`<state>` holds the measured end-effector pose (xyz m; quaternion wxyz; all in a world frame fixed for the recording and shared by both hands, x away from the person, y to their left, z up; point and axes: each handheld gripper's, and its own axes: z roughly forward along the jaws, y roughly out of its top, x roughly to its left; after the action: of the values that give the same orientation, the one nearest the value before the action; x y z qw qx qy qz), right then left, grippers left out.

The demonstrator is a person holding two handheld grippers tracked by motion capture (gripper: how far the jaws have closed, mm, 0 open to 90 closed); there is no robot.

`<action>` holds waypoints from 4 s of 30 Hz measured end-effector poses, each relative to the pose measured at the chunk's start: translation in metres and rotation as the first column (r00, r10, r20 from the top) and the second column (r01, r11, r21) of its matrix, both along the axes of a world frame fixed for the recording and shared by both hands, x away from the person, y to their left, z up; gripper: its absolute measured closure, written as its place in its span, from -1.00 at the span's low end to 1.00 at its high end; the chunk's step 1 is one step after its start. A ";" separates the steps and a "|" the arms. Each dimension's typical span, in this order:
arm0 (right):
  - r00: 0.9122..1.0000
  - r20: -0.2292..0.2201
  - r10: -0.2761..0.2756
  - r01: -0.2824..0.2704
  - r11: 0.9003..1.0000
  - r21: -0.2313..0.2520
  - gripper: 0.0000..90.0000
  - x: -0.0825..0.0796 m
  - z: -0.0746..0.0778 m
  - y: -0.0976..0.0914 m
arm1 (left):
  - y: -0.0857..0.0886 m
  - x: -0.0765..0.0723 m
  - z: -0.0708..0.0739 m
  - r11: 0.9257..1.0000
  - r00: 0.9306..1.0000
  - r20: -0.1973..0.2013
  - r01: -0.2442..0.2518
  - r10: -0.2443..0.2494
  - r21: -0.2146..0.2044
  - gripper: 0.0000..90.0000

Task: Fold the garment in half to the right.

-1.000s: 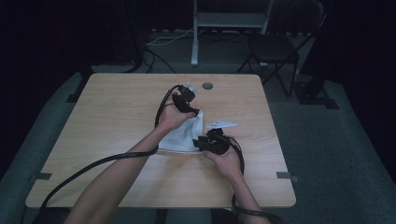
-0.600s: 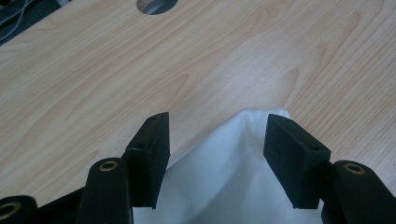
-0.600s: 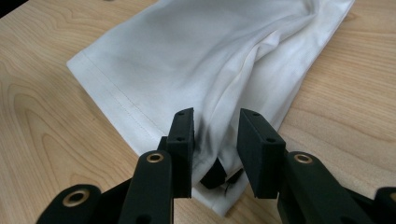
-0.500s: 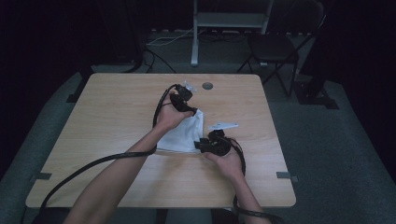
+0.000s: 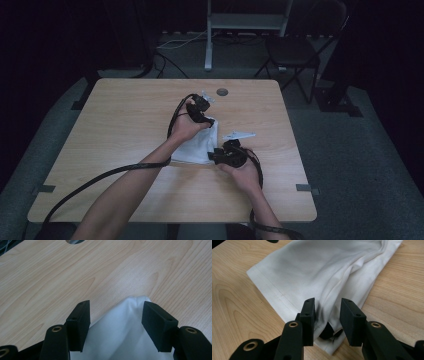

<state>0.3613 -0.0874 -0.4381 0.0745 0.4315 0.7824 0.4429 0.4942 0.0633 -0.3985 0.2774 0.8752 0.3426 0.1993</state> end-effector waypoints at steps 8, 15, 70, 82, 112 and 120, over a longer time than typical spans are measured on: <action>1.000 0.008 -0.001 0.001 1.000 0.005 0.40 0.000 -0.002 0.000 | -0.005 0.002 -0.010 1.000 1.000 0.011 0.008 -0.008 -0.009 -0.18; 1.000 0.011 -0.005 0.005 1.000 0.012 0.38 -0.001 -0.003 0.000 | -0.006 0.004 -0.013 1.000 1.000 0.008 -0.002 0.002 -0.021 -0.26; 0.996 -0.046 -0.070 0.075 0.992 0.098 0.35 0.003 -0.007 -0.004 | 0.128 -0.108 -0.025 0.996 0.998 0.029 -0.054 0.057 -0.076 -0.33; 0.996 -0.056 -0.070 0.077 0.988 0.133 0.34 0.017 -0.009 0.005 | 0.136 -0.106 -0.024 0.994 0.994 0.043 -0.096 0.098 -0.054 -0.33; 0.995 0.006 -0.101 0.101 0.995 0.017 -0.46 0.039 0.001 0.051 | 0.175 -0.096 -0.011 0.978 0.986 0.060 -0.147 0.157 -0.146 -0.33; 0.993 0.035 -0.116 0.116 0.993 -0.012 -0.71 0.034 0.005 0.039 | 0.191 -0.106 -0.002 0.970 0.985 0.076 -0.134 0.152 -0.205 -0.41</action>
<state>0.3955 -0.0485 -0.4333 0.1165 0.4680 0.7577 0.4398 0.3883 0.2540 -0.4004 0.3638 0.8060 0.4101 0.2231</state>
